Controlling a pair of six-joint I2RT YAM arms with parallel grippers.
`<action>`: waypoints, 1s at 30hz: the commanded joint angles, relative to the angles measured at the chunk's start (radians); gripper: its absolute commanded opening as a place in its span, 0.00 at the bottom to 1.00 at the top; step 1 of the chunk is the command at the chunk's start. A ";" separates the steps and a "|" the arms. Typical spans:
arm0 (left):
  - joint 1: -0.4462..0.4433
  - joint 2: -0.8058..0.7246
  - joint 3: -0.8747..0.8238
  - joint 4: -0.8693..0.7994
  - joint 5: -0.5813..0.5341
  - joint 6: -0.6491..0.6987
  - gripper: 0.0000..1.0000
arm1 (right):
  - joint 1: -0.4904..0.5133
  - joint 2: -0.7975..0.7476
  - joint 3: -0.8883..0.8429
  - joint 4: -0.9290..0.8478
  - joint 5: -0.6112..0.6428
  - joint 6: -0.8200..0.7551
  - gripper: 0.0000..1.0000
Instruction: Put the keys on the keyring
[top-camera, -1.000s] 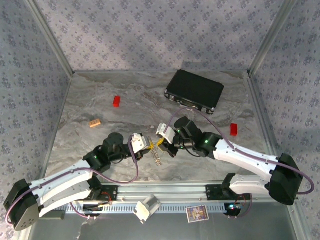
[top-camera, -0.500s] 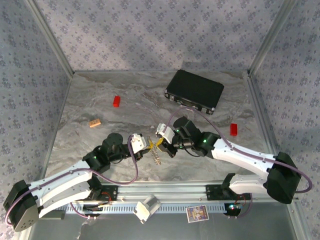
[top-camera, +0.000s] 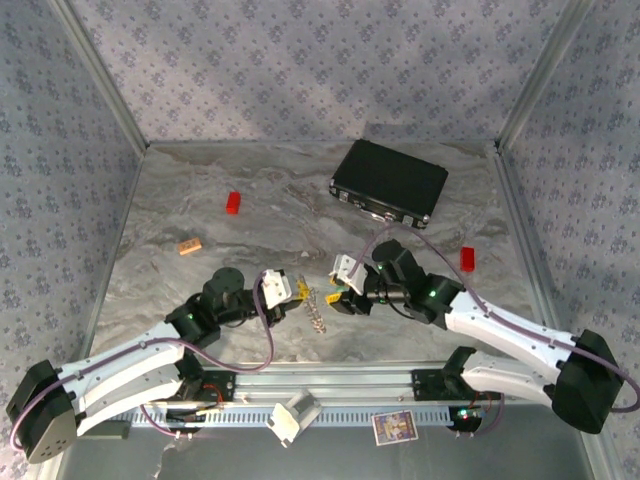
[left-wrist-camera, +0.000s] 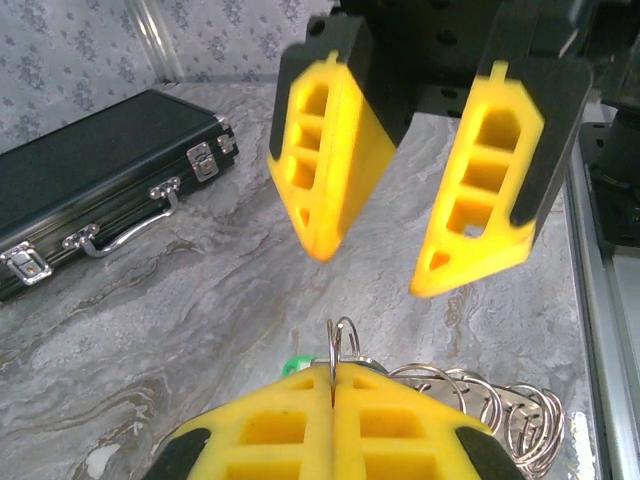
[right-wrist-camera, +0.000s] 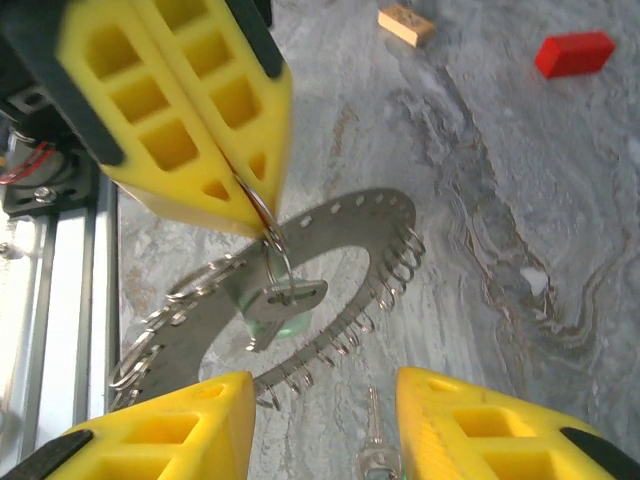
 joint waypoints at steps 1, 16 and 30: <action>-0.007 -0.008 -0.015 0.092 0.075 0.046 0.00 | -0.011 -0.011 0.005 0.022 -0.096 -0.061 0.40; -0.007 -0.011 -0.015 0.106 0.098 0.082 0.00 | 0.008 0.036 0.047 -0.001 -0.140 -0.029 0.27; -0.006 0.031 -0.001 0.129 0.116 0.081 0.00 | 0.015 0.065 0.042 0.027 -0.146 -0.018 0.10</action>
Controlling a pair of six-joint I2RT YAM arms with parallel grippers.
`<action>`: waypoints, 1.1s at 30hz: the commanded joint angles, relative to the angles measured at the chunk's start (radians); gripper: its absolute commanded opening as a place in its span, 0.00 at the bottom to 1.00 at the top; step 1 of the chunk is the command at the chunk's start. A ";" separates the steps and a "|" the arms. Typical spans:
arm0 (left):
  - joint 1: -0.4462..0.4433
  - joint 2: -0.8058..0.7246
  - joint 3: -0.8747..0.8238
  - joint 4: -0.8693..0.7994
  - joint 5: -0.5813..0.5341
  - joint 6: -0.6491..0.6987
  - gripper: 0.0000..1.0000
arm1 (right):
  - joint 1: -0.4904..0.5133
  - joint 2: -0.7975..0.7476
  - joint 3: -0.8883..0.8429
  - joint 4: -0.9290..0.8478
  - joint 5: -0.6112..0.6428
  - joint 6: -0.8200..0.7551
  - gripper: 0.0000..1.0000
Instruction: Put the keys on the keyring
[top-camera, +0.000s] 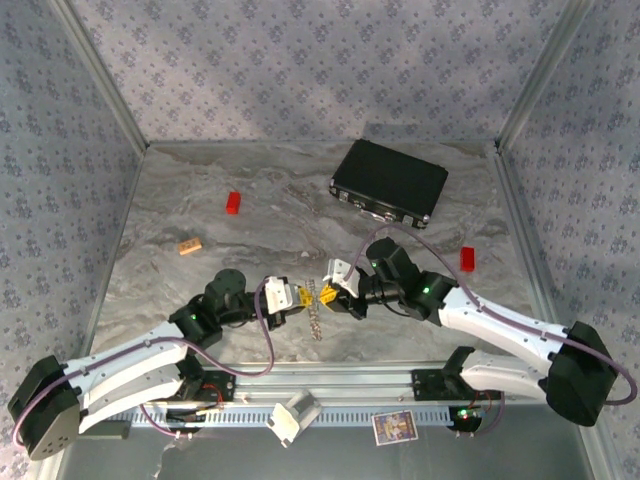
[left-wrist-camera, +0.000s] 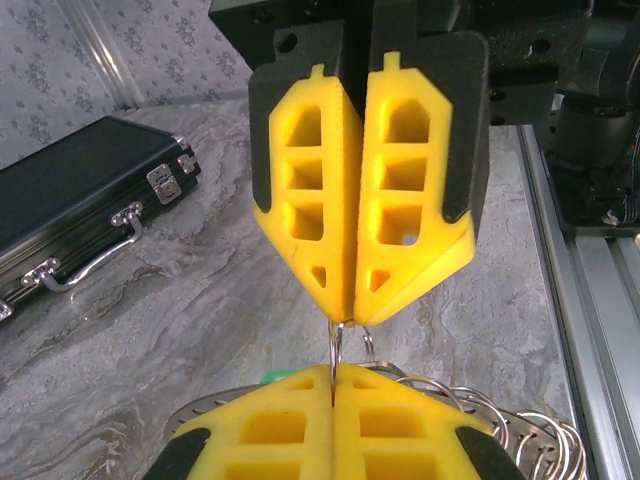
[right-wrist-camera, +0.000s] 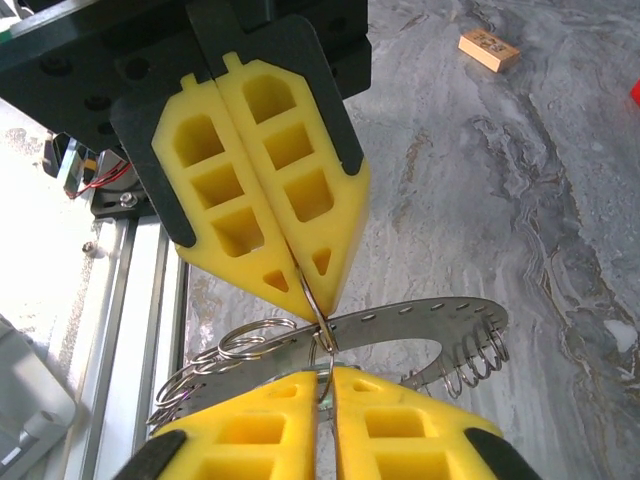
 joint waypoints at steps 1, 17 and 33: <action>-0.006 0.002 0.025 0.070 0.036 0.016 0.00 | 0.003 0.002 0.019 0.008 -0.019 -0.003 0.10; -0.006 0.010 0.033 0.078 0.046 0.009 0.00 | 0.003 0.007 0.019 -0.014 -0.008 -0.014 0.09; -0.006 0.004 0.034 0.078 0.048 0.011 0.00 | 0.002 0.008 0.031 -0.040 -0.019 -0.019 0.03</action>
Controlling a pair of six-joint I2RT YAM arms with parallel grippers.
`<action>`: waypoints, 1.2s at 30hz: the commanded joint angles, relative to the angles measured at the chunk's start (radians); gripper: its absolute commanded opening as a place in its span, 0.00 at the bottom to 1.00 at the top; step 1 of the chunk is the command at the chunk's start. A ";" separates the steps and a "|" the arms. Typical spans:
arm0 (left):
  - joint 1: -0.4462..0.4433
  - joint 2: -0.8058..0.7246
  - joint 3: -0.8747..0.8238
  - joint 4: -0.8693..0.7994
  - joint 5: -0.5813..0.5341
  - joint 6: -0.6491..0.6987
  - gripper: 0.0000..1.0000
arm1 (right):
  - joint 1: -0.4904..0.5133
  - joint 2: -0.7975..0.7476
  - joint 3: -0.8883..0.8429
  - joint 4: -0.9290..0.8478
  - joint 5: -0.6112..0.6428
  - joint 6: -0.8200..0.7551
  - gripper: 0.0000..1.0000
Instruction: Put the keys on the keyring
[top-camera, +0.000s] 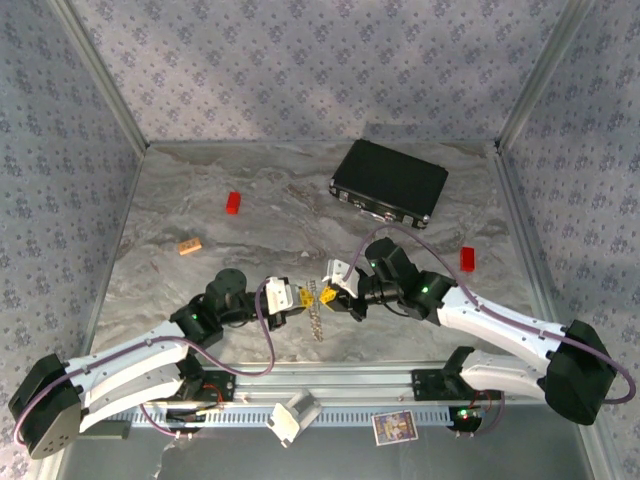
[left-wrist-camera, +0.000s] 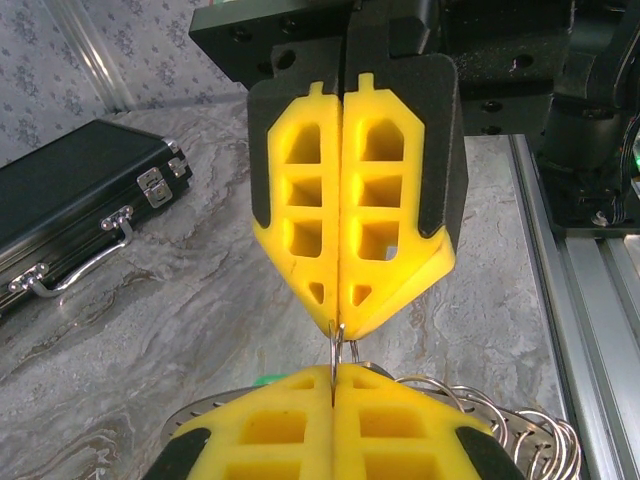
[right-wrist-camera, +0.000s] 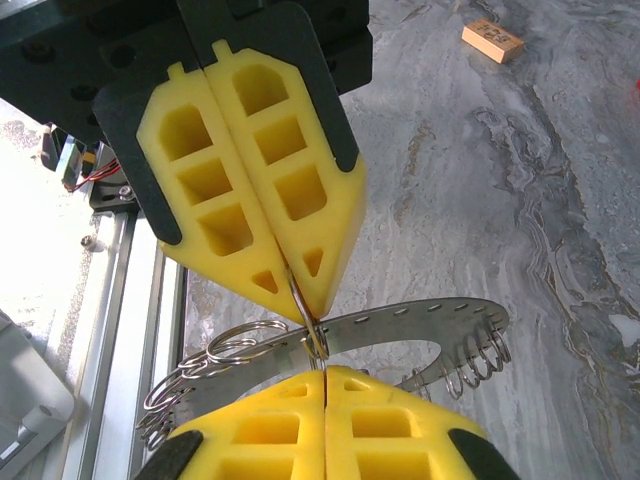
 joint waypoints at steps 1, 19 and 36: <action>-0.007 -0.009 0.035 0.074 0.030 0.010 0.00 | 0.003 0.000 0.032 -0.032 -0.018 -0.012 0.02; -0.015 0.020 0.001 0.166 0.033 -0.038 0.00 | 0.016 -0.087 -0.084 0.103 0.040 0.015 0.24; -0.015 0.041 -0.039 0.277 0.070 -0.121 0.00 | 0.010 -0.096 -0.109 0.184 0.014 0.035 0.24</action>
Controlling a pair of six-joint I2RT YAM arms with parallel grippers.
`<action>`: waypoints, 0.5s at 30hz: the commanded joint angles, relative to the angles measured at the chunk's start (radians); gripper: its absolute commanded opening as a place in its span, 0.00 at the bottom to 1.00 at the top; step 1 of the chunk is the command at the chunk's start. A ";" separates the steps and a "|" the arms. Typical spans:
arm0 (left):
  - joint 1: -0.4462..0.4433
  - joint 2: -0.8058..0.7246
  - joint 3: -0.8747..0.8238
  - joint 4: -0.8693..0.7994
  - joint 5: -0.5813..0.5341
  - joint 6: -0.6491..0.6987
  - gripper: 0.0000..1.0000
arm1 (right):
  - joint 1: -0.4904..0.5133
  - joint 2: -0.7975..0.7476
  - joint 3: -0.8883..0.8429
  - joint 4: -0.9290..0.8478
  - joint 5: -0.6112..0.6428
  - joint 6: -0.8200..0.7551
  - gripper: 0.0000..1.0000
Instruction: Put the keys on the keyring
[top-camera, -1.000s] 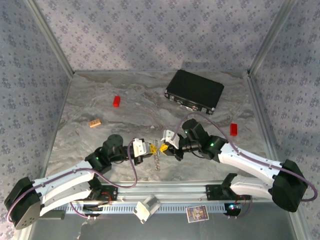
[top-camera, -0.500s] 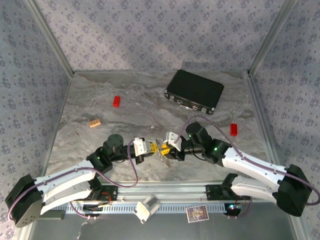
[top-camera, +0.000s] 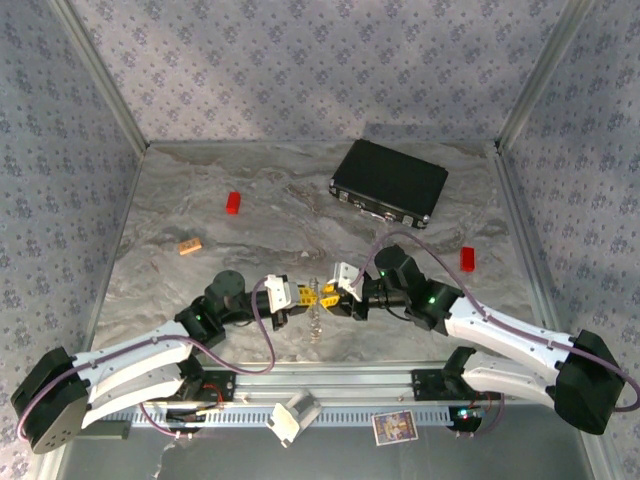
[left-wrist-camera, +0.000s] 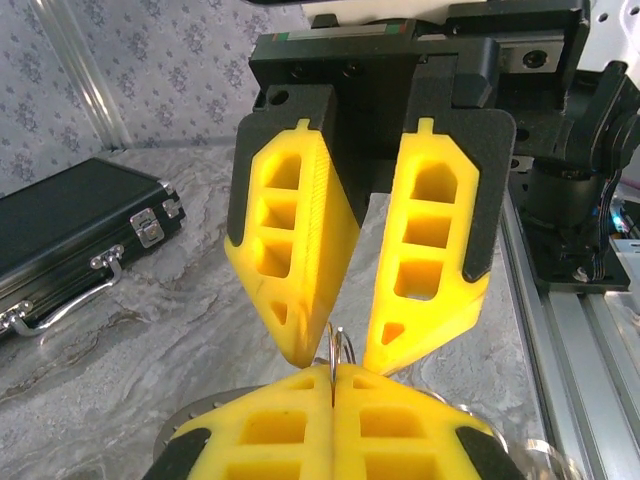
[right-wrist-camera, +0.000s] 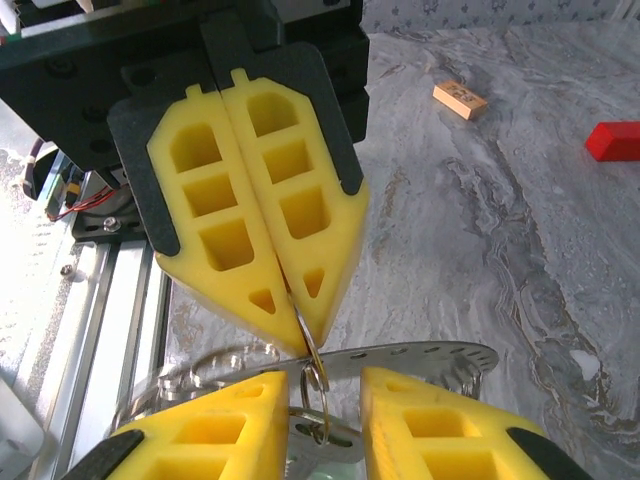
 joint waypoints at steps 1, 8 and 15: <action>-0.008 -0.001 -0.004 0.095 0.036 -0.026 0.00 | -0.003 -0.015 -0.015 0.029 -0.025 0.013 0.24; -0.008 0.002 -0.016 0.127 0.035 -0.035 0.00 | -0.004 -0.012 -0.014 0.047 -0.037 0.015 0.17; -0.008 0.008 -0.022 0.142 0.023 -0.046 0.00 | -0.005 -0.001 -0.008 0.062 -0.055 0.024 0.00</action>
